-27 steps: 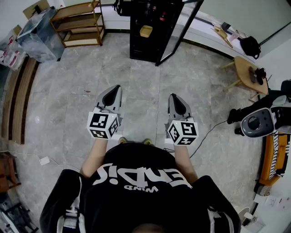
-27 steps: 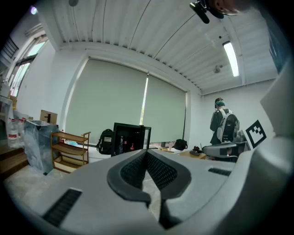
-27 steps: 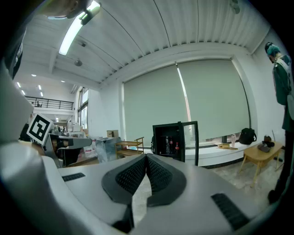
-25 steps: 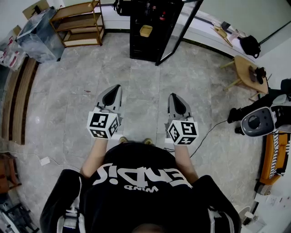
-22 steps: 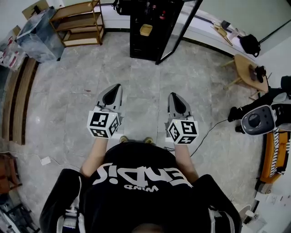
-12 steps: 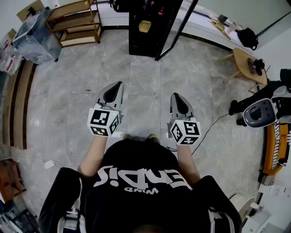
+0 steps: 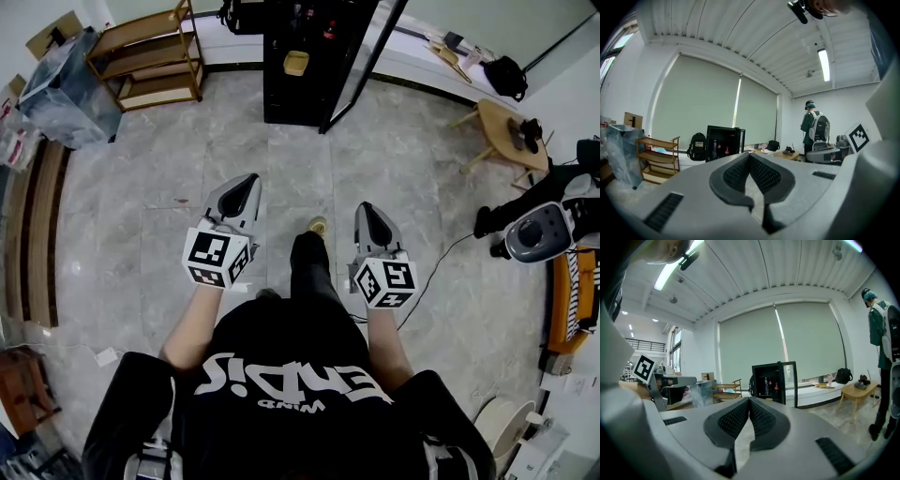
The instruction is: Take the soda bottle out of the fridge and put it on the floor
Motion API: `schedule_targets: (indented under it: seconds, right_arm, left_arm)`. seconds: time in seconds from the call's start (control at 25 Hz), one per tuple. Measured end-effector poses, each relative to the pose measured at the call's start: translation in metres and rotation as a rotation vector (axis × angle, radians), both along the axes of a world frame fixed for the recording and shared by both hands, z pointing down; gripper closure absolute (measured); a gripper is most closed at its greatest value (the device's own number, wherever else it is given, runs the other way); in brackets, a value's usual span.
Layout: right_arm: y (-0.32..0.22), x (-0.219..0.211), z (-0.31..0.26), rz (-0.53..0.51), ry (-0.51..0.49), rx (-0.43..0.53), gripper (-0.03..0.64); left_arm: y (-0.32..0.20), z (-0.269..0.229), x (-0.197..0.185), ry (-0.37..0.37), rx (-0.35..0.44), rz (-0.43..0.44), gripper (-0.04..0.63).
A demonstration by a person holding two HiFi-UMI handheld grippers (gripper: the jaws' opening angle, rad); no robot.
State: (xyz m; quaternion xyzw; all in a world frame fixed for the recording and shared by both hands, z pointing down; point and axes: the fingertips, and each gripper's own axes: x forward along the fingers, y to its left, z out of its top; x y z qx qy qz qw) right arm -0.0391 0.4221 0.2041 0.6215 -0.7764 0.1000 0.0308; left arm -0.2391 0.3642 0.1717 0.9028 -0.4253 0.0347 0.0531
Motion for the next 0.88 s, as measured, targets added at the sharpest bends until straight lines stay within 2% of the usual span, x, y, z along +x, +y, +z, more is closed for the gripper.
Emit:
schedule_targets:
  seconds: [0.4,0.88]
  right_arm:
    - [-0.085,0.014,0.000,-0.017,0.000,0.022,0.595]
    - [-0.251,0.082,-0.013,-0.073,-0.002,-0.003,0.595]
  left_arm:
    - [-0.078,0.011,0.018,-0.006,-0.008,0.001,0.589]
    - [-0.234,-0.011,0.090,-0.001,-0.016,-0.027,0.589]
